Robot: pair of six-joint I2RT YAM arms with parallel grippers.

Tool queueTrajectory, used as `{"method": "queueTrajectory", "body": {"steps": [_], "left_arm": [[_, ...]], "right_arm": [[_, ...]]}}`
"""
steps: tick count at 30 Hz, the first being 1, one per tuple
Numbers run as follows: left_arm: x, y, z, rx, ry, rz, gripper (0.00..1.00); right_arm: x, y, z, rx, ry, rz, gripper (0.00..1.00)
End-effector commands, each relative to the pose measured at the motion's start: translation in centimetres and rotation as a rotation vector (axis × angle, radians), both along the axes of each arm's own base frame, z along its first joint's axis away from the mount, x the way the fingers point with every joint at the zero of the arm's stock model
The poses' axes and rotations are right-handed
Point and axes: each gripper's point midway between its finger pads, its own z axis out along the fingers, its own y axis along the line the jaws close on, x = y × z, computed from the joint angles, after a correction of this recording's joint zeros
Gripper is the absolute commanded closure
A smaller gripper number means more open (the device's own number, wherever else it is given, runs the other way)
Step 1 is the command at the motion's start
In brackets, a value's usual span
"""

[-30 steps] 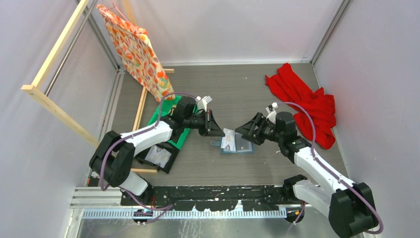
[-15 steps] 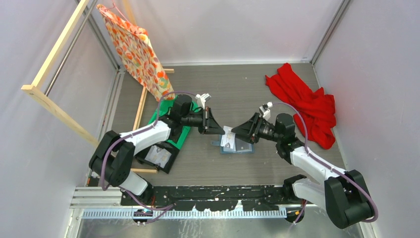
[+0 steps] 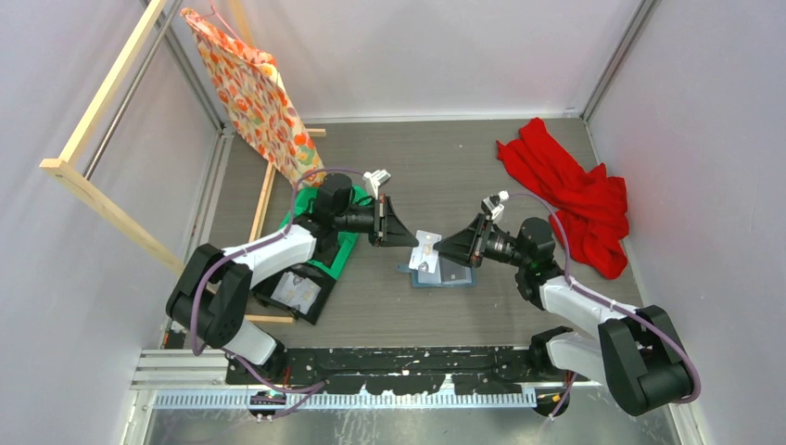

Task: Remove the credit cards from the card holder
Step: Remove the credit card from the card holder, then place the credit card in the storage box.

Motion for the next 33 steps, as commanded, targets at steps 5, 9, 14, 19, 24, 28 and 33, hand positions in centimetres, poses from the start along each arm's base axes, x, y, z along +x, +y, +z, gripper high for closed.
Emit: {"method": "queueTrajectory", "body": {"steps": [5,9,14,19,24,28,33], "left_arm": [[-0.2,-0.1,1.3,-0.041,-0.031,-0.03,1.0],[-0.2,0.1,1.7,-0.036,-0.046,-0.019,1.0],[-0.5,0.4,1.9,-0.004,-0.06,-0.021,1.0],[-0.2,1.9,1.1,0.178,-0.061,0.027,0.72],[0.7,4.7,3.8,0.368,-0.205,0.106,0.49],[1.1,5.6,6.1,0.401,-0.263,0.137,0.46],[2.3,7.7,9.6,0.469,-0.343,0.274,0.46]], "right_arm": [[-1.1,0.3,2.5,0.039,-0.115,0.08,0.81],[-1.1,0.4,2.3,0.02,-0.115,0.089,0.93],[-0.7,0.4,1.9,-0.021,-0.121,0.077,0.99],[0.2,0.3,1.9,-0.029,-0.118,0.011,0.99],[0.4,0.4,1.1,-0.054,-0.111,-0.071,0.99],[0.5,2.2,1.3,-0.075,-0.122,-0.109,0.99],[0.7,5.1,0.2,-0.142,-0.097,-0.202,0.99]]}}
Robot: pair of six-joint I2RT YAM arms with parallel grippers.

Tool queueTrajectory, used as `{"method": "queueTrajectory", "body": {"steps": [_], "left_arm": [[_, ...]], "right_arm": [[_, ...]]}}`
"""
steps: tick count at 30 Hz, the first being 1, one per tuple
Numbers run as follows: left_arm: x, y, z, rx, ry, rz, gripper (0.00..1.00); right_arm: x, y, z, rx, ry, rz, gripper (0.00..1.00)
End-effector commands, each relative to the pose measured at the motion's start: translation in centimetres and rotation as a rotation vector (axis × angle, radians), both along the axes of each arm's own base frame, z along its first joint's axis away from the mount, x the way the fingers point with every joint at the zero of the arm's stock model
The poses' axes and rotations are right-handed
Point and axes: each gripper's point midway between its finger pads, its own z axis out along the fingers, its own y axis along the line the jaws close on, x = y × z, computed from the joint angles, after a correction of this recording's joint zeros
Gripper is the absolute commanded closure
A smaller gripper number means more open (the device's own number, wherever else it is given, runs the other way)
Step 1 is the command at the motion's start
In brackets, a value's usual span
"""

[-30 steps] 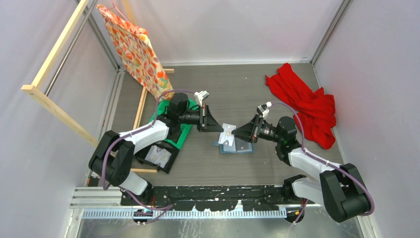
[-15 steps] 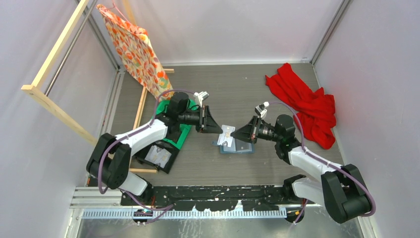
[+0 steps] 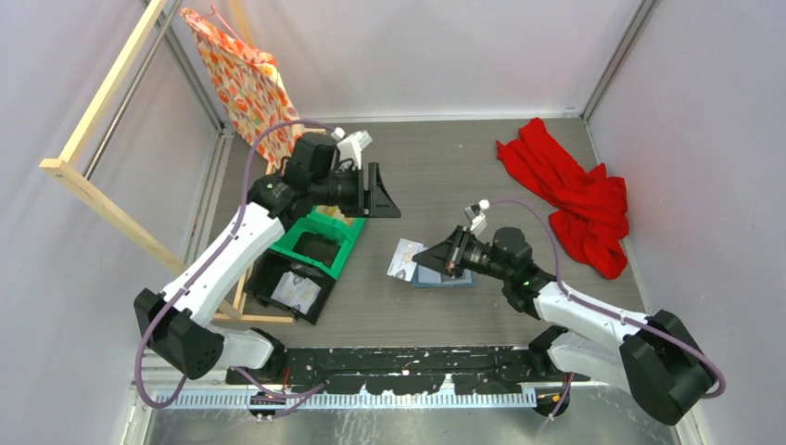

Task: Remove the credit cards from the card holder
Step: Place the credit card in the storage box.

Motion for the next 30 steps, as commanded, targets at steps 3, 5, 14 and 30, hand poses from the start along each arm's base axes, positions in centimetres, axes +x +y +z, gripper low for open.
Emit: {"method": "queueTrajectory", "body": {"steps": [3,5,14,30], "left_arm": [[0.9,4.6,4.8,0.107,-0.137,0.222,0.46],[0.7,5.5,6.4,0.102,-0.166,0.262,0.46],[-1.9,9.8,10.1,0.089,-0.206,0.444,0.46],[-4.1,11.9,12.1,0.109,-0.257,0.452,0.48]], "right_arm": [[1.8,4.1,0.8,-0.049,-0.065,-0.196,0.99],[1.6,6.2,1.3,-0.032,-0.078,-0.209,0.99],[2.2,18.6,0.7,-0.041,-0.085,-0.162,0.99],[1.5,25.4,-4.6,-0.141,0.022,-0.206,0.99]]}}
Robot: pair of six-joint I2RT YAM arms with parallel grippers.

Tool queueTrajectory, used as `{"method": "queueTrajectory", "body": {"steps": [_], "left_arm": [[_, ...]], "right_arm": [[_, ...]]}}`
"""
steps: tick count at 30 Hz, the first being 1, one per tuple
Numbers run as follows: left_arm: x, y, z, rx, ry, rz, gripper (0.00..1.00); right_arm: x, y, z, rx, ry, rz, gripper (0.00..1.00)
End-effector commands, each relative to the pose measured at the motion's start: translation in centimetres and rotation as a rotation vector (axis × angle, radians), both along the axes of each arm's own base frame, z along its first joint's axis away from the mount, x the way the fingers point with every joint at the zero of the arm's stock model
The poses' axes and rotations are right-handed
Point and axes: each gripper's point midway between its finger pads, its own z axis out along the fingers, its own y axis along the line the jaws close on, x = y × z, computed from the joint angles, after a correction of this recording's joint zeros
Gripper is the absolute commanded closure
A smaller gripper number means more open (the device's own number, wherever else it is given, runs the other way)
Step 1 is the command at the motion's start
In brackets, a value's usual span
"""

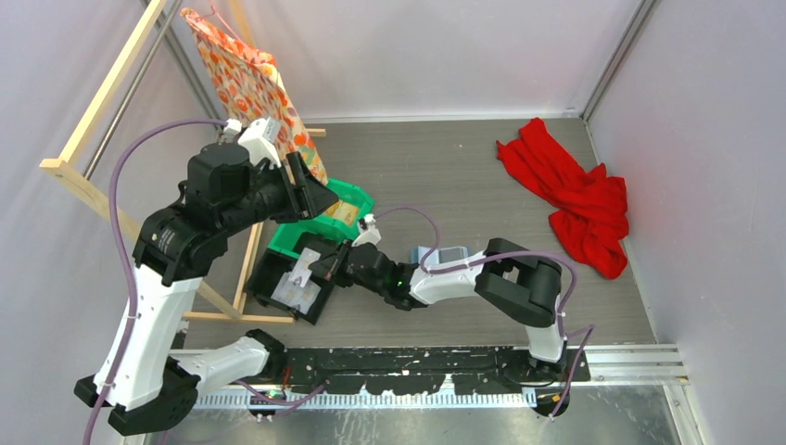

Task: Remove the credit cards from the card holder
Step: Place the credit card in the storage box.

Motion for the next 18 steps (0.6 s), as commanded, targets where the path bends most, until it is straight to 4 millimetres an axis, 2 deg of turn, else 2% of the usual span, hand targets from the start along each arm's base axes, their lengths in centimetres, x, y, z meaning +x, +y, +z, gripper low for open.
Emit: {"method": "queueTrajectory", "body": {"steps": [1,8,14,18], "left_arm": [[0.2,0.5,-0.2,0.019,-0.007,0.015,0.48],[-0.1,0.7,-1.0,0.029,0.004,0.018,0.48],[-0.1,0.8,-1.5,0.038,0.017,0.022,0.48],[-0.1,0.7,-1.4,0.03,0.017,0.021,0.48]], "right_arm": [[0.1,1.6,1.5,0.052,0.006,-0.042,0.99],[-1.6,3.6,-0.4,0.048,0.058,0.003,0.99],[-1.5,3.8,-1.7,0.015,0.09,-0.02,0.99],[-1.9,3.9,-1.4,0.013,0.082,0.004,0.84]]}}
